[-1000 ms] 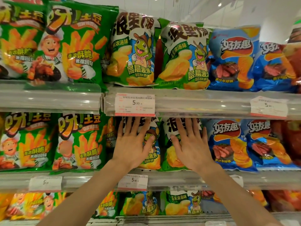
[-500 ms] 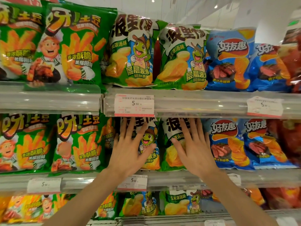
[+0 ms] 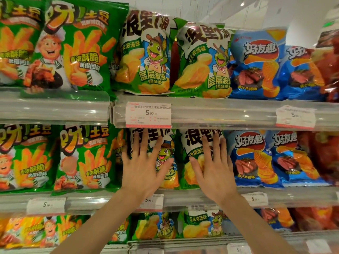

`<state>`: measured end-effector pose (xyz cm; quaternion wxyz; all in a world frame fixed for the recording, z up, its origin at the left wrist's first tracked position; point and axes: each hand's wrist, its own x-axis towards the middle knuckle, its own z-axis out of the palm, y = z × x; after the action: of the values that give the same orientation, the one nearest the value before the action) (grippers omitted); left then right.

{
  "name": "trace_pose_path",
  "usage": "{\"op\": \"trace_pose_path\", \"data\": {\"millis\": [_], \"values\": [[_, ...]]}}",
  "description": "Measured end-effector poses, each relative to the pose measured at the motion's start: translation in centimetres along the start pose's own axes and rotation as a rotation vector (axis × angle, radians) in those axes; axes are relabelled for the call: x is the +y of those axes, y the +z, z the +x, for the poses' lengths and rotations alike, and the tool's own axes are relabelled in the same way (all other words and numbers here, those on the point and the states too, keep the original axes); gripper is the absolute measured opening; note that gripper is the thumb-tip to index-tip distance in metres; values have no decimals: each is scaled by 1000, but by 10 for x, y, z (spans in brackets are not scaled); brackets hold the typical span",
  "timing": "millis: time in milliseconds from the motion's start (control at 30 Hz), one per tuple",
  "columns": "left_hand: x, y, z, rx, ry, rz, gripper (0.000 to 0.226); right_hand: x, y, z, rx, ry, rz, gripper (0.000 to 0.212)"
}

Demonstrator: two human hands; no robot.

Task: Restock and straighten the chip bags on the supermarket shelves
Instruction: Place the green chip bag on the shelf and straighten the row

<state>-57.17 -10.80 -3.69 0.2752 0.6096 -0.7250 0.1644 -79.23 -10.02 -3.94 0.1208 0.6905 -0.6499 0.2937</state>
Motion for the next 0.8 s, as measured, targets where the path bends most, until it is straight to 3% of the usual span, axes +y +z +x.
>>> {"op": "trace_pose_path", "data": {"millis": [433,800], "values": [[-1,8,0,42,15,-1,66,-2,2,-1,26,8,-70,78],[5,-18,-2,6,-40,-200,70,-7,-31,-16,-64,91,182,88]]}}
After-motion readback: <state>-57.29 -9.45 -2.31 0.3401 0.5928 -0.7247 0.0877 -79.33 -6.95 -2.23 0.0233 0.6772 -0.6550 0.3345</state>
